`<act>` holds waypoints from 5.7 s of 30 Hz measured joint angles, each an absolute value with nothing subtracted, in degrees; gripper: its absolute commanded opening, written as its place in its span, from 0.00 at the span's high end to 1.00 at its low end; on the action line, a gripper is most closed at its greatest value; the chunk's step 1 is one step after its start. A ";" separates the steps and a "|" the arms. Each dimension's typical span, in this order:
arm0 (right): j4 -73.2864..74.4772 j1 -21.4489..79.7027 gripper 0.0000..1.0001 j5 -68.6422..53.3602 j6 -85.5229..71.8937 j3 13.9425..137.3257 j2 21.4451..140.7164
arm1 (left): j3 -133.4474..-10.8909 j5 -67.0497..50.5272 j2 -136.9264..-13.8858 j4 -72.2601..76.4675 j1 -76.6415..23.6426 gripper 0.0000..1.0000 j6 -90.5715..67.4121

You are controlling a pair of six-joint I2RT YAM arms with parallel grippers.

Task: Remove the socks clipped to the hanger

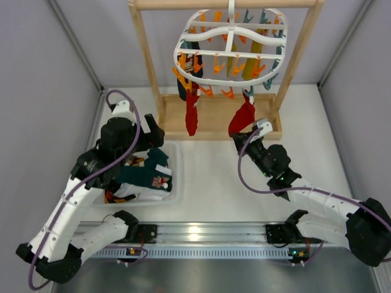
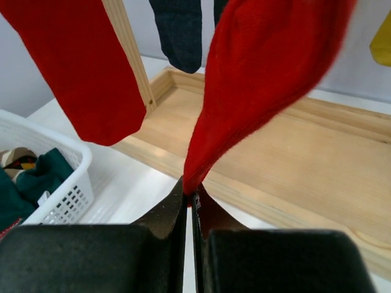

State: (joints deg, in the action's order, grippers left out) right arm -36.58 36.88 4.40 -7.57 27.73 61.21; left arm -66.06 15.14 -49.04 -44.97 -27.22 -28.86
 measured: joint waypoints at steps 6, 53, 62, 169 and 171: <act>-41.58 43.38 1.00 11.27 -7.55 23.22 59.29 | -80.44 24.88 -59.37 -44.01 -44.07 0.01 -30.28; -45.39 71.44 1.00 42.41 5.85 39.18 79.33 | -136.73 58.33 -109.30 -43.38 -67.44 0.42 -3.86; -45.39 71.53 1.00 42.44 5.98 39.16 79.33 | -136.73 57.95 -110.26 -43.75 -66.50 0.82 -3.27; 10.22 50.85 0.06 13.45 -12.14 37.47 34.13 | -47.59 6.50 -79.48 23.38 -32.67 1.00 -10.83; 10.33 50.85 0.06 15.81 -12.80 37.85 33.71 | -47.64 11.44 -79.24 23.53 -36.97 1.00 -10.50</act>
State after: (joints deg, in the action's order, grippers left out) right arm 10.33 50.85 15.81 -12.80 37.85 33.71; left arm -47.64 11.44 -79.24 23.53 -36.97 -10.50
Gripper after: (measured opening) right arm 0.938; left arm 0.022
